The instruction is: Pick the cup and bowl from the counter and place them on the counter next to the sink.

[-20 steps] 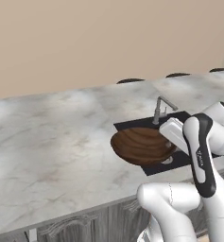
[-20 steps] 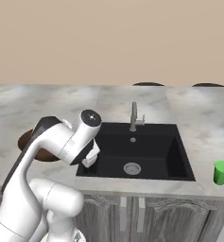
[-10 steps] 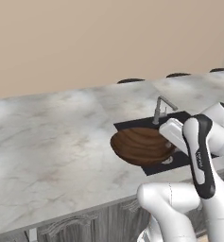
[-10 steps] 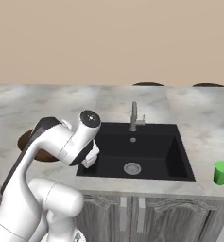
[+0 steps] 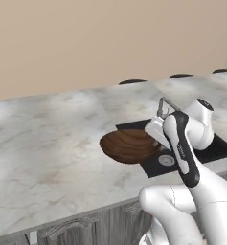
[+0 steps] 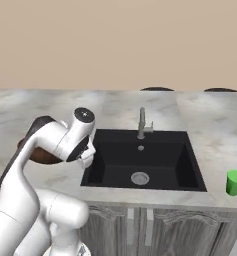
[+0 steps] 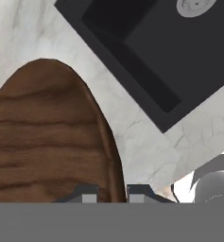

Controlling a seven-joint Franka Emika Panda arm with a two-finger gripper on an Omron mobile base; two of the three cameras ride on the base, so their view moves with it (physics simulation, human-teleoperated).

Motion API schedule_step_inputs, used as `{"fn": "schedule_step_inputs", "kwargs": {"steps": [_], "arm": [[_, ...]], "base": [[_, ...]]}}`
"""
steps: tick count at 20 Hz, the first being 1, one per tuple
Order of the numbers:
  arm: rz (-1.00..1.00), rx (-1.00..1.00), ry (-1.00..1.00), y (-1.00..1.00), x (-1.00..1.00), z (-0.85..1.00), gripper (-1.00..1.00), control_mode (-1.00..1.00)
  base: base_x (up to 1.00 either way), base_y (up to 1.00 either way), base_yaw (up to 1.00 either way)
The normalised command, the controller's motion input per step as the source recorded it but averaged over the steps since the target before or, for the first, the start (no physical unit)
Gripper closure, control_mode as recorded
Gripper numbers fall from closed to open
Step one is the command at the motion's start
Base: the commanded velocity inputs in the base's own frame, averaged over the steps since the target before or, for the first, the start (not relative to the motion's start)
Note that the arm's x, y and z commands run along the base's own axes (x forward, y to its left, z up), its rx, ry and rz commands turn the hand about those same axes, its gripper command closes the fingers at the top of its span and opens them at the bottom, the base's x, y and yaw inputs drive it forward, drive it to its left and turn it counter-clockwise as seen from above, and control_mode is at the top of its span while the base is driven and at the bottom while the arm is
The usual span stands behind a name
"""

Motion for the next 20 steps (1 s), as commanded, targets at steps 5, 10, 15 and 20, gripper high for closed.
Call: {"fn": "schedule_step_inputs", "kwargs": {"steps": [5, 10, 15, 20], "arm": [[0.00, -0.04, 0.02, 0.03, 0.54, -0.30, 1.00, -1.00], [0.00, -0.04, 0.00, 0.07, 0.19, -0.44, 1.00, -1.00], [0.00, -0.02, 0.00, 0.25, 0.00, -0.32, 1.00, -1.00], [0.00, -0.05, 0.00, 0.29, 0.02, -0.35, 1.00, -1.00]], "base": [[0.00, 0.00, 0.00], [0.00, 0.00, 0.00], [0.00, 0.00, 0.00], [0.00, 0.00, 0.00]]}}
